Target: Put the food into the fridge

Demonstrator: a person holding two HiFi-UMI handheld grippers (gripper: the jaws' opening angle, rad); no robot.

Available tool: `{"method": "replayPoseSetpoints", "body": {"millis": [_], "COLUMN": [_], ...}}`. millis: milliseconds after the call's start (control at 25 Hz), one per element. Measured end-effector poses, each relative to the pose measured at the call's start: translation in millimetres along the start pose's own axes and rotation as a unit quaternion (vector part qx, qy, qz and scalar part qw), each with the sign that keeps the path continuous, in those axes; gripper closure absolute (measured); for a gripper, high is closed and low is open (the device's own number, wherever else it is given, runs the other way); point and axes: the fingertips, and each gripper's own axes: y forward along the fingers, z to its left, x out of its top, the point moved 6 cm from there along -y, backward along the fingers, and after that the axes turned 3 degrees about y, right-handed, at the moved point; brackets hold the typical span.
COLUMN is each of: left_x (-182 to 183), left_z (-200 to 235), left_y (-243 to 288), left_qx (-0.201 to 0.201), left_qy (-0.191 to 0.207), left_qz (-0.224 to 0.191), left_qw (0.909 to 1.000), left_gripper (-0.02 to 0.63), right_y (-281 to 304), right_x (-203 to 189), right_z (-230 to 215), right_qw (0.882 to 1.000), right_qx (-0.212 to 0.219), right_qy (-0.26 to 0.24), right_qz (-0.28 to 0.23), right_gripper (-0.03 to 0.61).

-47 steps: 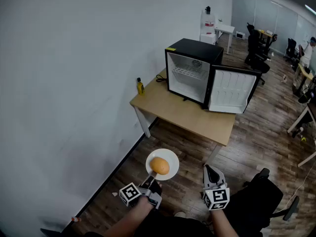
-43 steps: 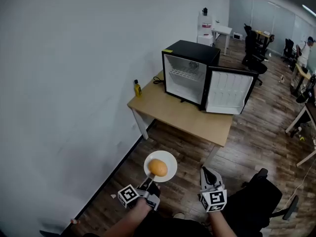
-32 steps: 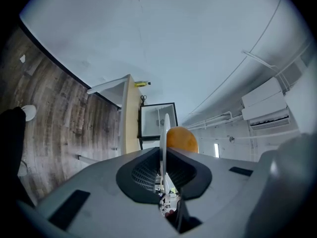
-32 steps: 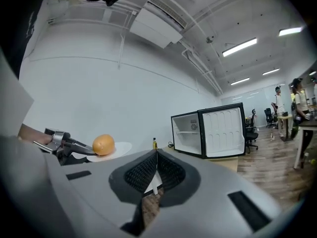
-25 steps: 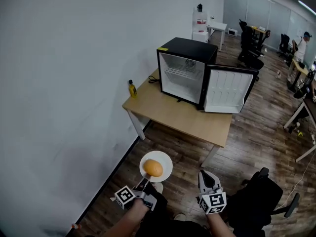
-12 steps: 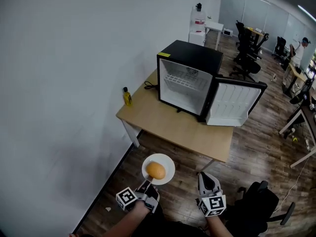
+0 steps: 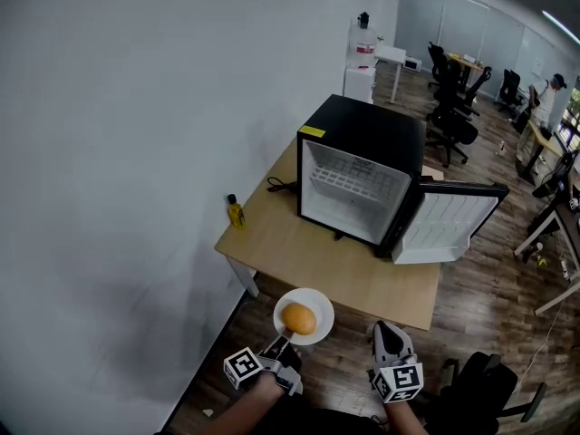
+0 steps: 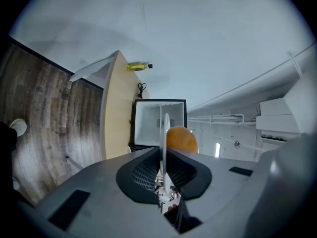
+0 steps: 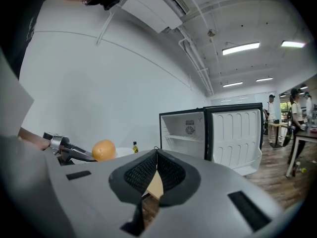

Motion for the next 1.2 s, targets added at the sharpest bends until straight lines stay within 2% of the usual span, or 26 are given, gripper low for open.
{"method": "replayPoseSetpoints", "body": {"millis": [200, 360, 600, 880, 1200], "left_x": [37.5, 59.7, 76.0, 96.4, 128.5], "left_z": [-5.8, -8.4, -15.0, -15.4, -26.6], "left_y": [31.1, 52.8, 86.1, 131.0, 195.1], "left_qx": [0.006, 0.006, 0.002, 0.009, -0.004], "left_qy": [0.026, 0.027, 0.017, 0.017, 0.037], "left_qz": [0.019, 0.042, 0.051, 0.049, 0.033], "left_qw": [0.9995, 0.9987, 0.9986, 0.9986, 0.9988], "left_gripper": [0.581, 0.581, 0.581, 0.581, 0.581], "right_y": [36.4, 62.0, 95.5, 149.6, 222.6], "right_x": [13.1, 12.0, 13.2, 10.9, 32.2], "right_z": [4.8, 9.2, 9.1, -12.9, -45.8], "right_qw": [1.000, 0.999, 1.000, 1.000, 0.999], "right_qx": [-0.019, -0.035, -0.029, -0.018, -0.003], "right_qy": [-0.006, 0.003, 0.007, 0.019, 0.013], "right_qz": [-0.008, -0.008, -0.004, -0.007, -0.033], "right_gripper": [0.518, 0.518, 0.518, 0.518, 0.518]}}
